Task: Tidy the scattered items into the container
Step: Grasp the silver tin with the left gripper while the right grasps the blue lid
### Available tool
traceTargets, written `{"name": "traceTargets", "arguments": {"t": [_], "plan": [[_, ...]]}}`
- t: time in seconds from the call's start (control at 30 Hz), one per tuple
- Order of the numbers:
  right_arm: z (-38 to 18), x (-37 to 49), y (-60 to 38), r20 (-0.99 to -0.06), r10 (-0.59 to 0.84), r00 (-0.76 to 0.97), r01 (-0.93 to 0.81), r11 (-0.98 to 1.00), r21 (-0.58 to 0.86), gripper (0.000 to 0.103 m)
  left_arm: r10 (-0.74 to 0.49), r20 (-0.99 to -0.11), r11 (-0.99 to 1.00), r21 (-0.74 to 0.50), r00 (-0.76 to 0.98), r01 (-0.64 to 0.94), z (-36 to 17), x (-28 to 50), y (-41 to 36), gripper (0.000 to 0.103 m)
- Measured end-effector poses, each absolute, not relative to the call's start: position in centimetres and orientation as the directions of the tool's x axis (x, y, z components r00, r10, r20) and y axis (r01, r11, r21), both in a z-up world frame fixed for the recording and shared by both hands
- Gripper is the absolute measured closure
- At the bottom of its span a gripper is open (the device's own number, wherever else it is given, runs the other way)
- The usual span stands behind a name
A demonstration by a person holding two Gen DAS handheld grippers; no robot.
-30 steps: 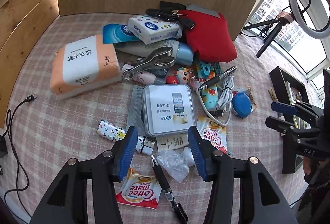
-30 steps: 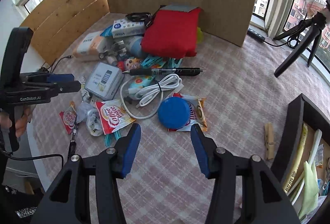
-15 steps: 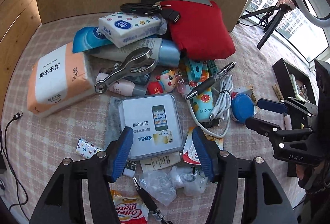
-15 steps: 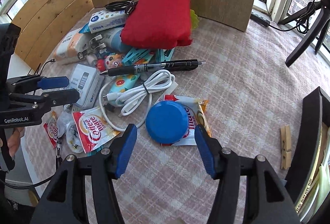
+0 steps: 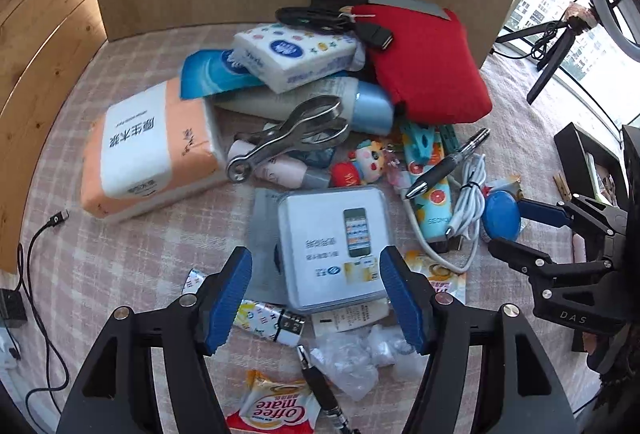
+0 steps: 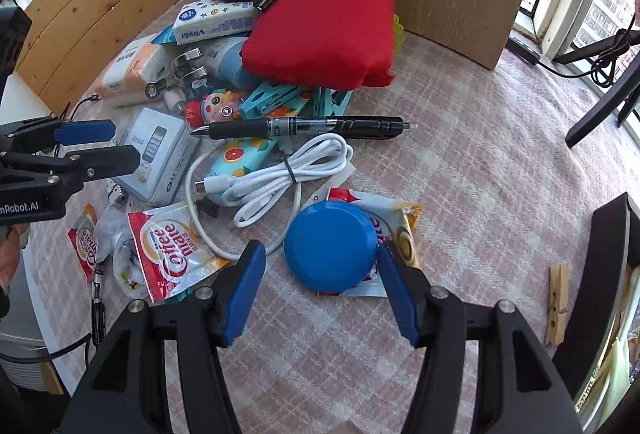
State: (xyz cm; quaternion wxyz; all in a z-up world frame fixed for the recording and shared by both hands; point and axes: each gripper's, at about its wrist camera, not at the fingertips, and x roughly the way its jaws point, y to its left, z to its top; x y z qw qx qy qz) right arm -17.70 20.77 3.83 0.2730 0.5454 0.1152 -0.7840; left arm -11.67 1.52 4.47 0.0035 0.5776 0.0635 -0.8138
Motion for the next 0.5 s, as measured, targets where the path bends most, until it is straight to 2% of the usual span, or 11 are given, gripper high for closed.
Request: {"name": "traceTargets", "arguments": {"t": [0.23, 0.5], "plan": [[3.6, -18.1, 20.5, -0.922, -0.290, -0.255, 0.543, -0.832, 0.111, 0.045, 0.064, -0.943, -0.997, -0.076, -0.326, 0.024, 4.6, -12.0, 3.6, 0.039], [3.8, -18.7, 20.2, -0.919, -0.290, -0.267, 0.552, -0.827, 0.100, 0.045, -0.037, -0.953, -0.999, 0.029, -0.302, 0.031, 3.7, -13.3, 5.7, 0.032]]}}
